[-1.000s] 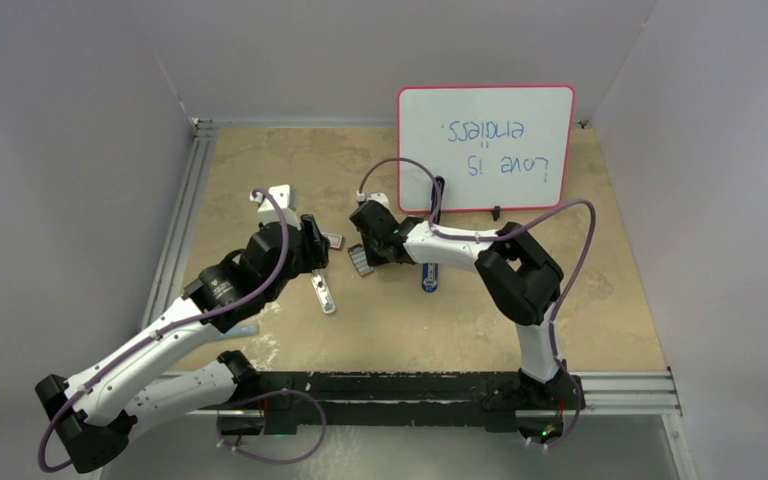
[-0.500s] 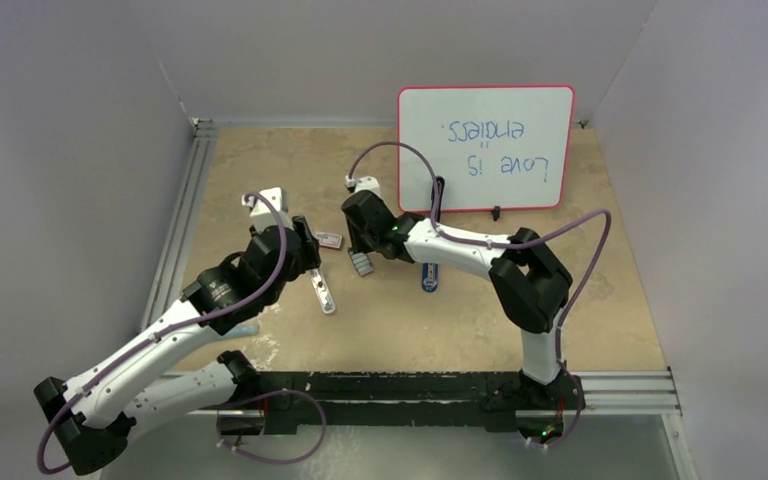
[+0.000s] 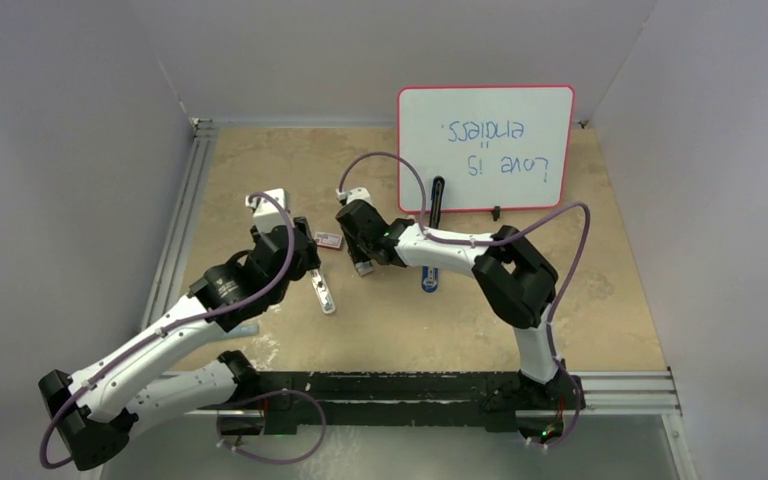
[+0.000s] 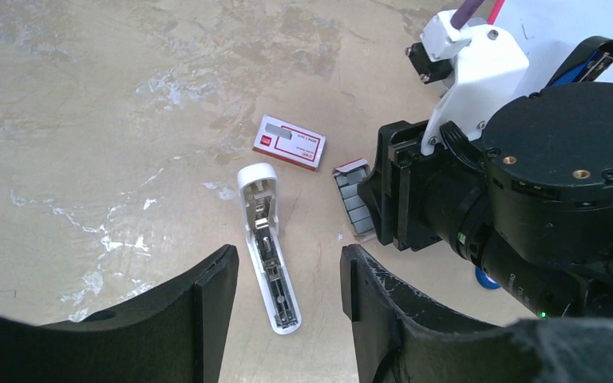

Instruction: Load the staples into the stapler

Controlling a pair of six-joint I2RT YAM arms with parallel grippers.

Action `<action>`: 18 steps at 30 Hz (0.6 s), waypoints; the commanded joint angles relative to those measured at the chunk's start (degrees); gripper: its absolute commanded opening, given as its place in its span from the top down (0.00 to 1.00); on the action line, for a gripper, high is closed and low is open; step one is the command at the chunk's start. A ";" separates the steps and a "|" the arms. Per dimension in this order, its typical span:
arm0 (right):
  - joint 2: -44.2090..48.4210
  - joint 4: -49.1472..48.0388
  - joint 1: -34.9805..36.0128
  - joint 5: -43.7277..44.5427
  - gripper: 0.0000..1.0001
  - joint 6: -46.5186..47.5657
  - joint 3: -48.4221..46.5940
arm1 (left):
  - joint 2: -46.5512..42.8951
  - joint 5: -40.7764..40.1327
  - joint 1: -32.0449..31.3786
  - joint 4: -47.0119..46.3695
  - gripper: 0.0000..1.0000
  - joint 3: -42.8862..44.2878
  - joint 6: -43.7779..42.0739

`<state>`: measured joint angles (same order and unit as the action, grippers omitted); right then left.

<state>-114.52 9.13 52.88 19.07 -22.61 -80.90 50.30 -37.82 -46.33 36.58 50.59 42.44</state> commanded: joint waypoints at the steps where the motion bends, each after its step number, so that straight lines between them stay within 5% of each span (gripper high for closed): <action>1: -0.43 -1.39 0.28 0.88 0.64 1.93 -2.47 | 0.50 -1.40 -0.34 -0.26 0.50 0.61 0.72; 5: -0.95 -2.59 0.25 1.07 0.71 1.97 -2.61 | 1.22 -1.19 -0.34 -0.28 0.50 0.87 0.56; 18: -4.38 -2.26 0.27 0.93 0.64 2.79 -6.43 | 1.99 -1.99 -0.34 0.11 0.50 0.92 0.72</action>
<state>-119.02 7.73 52.88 18.98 -20.73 -84.58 52.14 -38.09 -46.33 37.45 50.59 42.48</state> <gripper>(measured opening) 0.364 0.502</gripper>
